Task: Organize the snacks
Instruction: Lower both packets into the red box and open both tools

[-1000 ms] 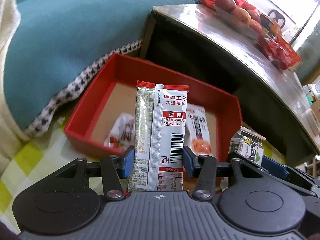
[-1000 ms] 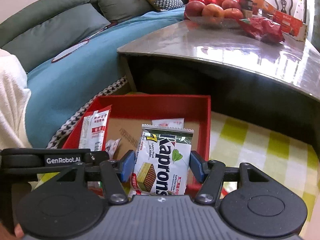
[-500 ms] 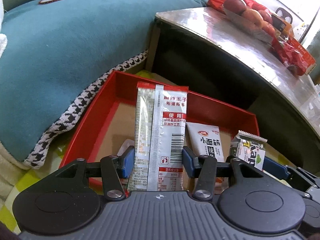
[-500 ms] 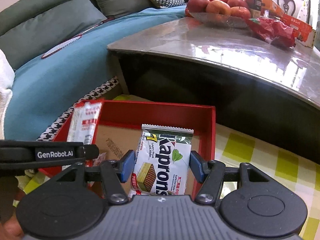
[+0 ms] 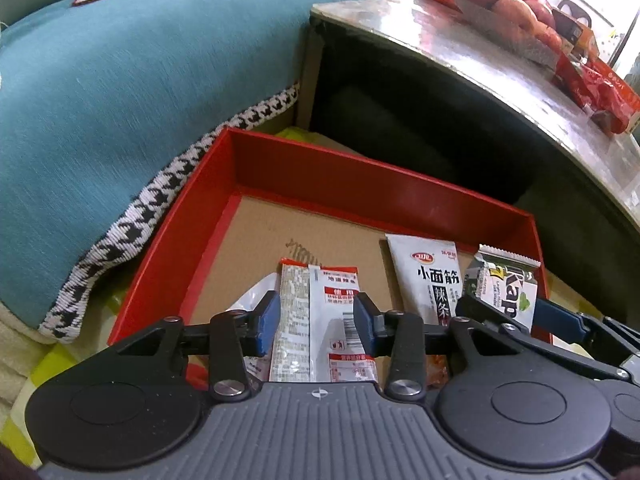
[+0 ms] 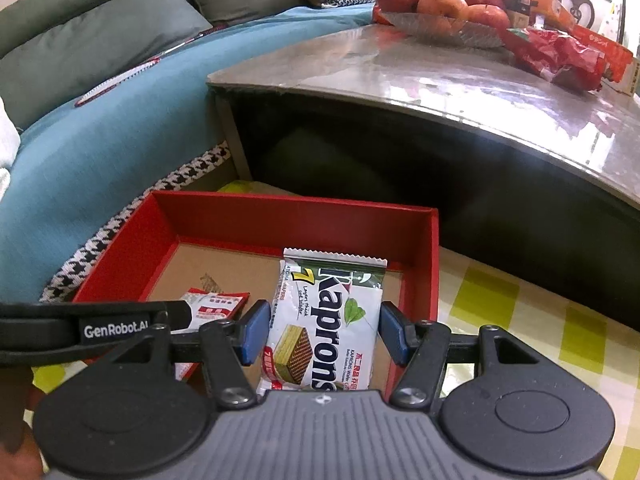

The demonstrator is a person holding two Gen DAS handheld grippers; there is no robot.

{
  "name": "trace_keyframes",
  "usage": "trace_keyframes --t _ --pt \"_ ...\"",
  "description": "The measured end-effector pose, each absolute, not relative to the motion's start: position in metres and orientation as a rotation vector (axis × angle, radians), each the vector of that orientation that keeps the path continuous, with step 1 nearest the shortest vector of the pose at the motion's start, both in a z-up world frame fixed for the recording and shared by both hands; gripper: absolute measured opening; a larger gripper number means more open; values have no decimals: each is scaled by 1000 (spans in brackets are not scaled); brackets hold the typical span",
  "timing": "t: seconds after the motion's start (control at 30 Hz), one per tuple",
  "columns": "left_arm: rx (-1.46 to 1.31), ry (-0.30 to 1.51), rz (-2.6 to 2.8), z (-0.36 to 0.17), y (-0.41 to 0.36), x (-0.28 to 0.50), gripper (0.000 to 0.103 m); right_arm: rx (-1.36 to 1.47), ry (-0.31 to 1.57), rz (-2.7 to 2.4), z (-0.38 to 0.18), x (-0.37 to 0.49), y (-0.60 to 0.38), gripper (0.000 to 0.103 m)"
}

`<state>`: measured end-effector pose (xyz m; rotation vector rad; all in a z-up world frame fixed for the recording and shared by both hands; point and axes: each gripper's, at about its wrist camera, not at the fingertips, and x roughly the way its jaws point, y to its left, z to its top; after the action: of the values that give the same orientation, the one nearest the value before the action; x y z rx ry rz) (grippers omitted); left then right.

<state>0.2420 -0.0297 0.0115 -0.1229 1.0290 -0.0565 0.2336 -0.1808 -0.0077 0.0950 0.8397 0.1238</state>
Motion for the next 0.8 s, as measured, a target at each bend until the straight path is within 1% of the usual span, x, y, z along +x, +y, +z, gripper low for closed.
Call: trace_keyframes --t 0.17,0.43,0.6,0.8 --pt "-126 1032 -46 11 -28 242 52 99 855 117 -13 238 -182 61" --pt "-133 1029 -37 12 -26 242 63 112 827 111 -7 237 -184 61" --pt "-133 1021 -44 16 -25 239 64 115 817 105 -2 234 -185 61" --pt "-141 1010 -48 21 -24 235 67 124 809 98 5 227 -188 61"
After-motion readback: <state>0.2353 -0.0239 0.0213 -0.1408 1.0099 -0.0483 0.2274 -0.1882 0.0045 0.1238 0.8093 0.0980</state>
